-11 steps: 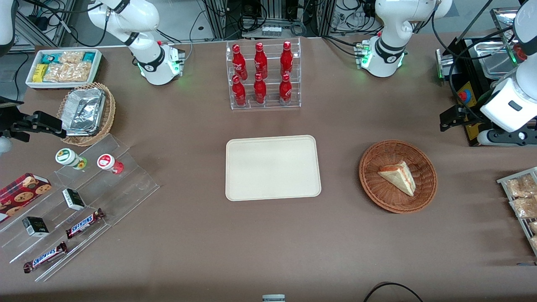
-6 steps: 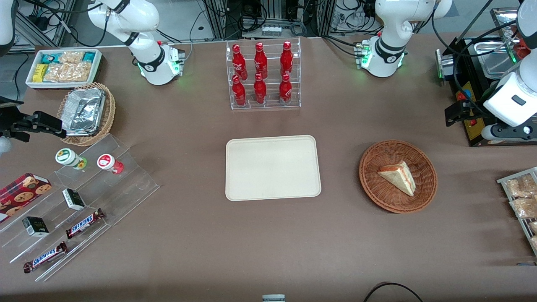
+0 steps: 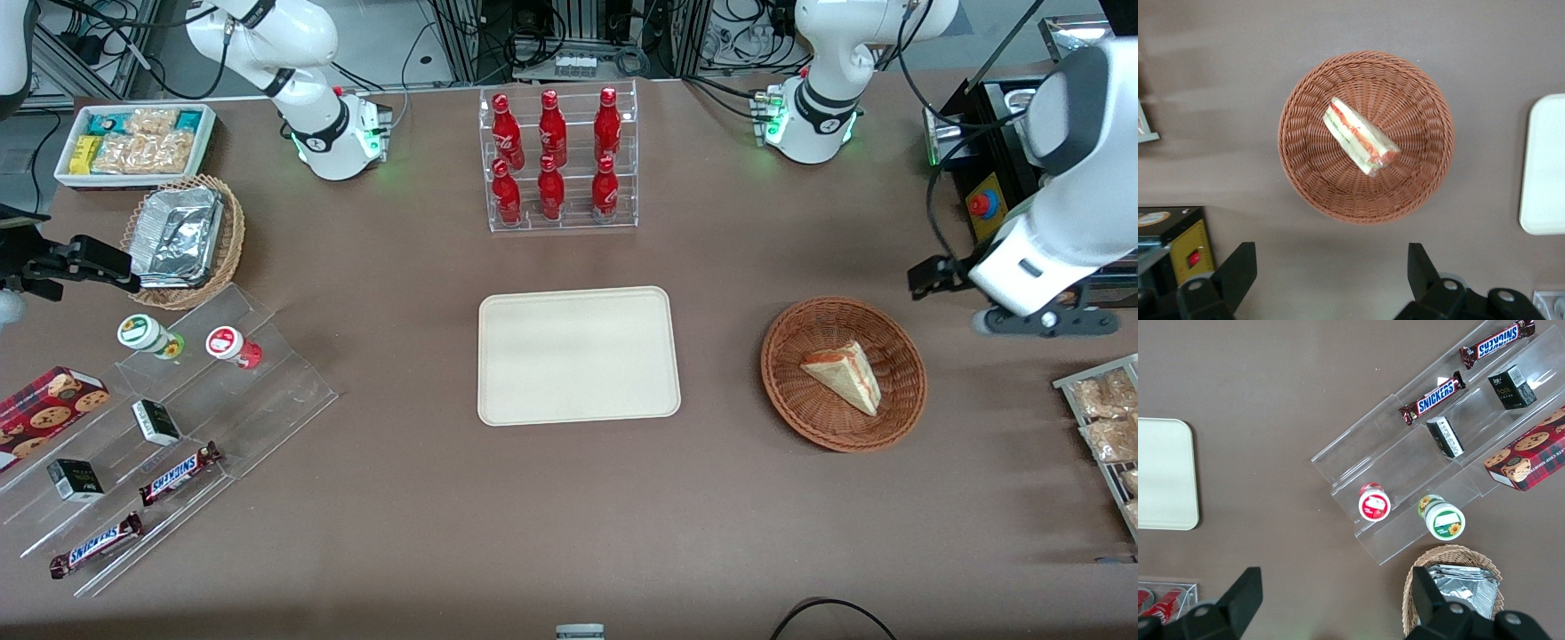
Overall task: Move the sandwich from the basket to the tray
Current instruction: 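Move the left gripper over the sandwich in the wicker basket, then lower the left gripper and close it on the wrapped sandwich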
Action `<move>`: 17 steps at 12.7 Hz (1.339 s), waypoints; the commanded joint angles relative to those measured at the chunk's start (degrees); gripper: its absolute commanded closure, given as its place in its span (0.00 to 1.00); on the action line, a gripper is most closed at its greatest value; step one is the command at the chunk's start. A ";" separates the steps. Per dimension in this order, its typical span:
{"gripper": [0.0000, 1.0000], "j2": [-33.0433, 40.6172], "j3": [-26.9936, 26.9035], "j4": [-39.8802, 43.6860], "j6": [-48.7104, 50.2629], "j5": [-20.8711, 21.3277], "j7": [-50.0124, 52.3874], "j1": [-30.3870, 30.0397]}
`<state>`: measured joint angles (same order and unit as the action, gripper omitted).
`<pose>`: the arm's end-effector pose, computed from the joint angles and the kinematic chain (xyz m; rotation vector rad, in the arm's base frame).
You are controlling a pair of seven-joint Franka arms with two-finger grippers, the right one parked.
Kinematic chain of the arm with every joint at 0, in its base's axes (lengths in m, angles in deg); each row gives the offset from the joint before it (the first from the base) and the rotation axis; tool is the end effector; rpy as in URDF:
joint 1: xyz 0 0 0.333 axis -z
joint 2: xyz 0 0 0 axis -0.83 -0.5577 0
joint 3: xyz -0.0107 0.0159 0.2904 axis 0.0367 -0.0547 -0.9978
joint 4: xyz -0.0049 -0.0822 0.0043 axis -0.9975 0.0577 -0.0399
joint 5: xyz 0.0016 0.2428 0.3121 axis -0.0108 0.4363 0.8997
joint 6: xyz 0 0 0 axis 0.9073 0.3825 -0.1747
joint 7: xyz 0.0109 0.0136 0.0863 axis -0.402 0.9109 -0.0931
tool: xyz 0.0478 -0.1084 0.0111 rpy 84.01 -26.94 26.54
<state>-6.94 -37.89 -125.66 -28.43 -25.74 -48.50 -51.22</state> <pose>0.5665 -0.0367 0.4637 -3.0761 0.0168 0.1589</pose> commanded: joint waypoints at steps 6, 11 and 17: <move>0.00 -0.95 -0.34 -14.53 -18.82 0.07 28.23 0.92; 0.00 -6.40 -0.25 -17.18 -28.59 0.07 38.38 2.15; 0.00 -10.19 -0.34 -19.01 -32.73 0.24 38.56 2.51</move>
<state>-17.19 -37.69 -143.11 -59.55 -25.77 -11.16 -49.44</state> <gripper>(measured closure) 0.000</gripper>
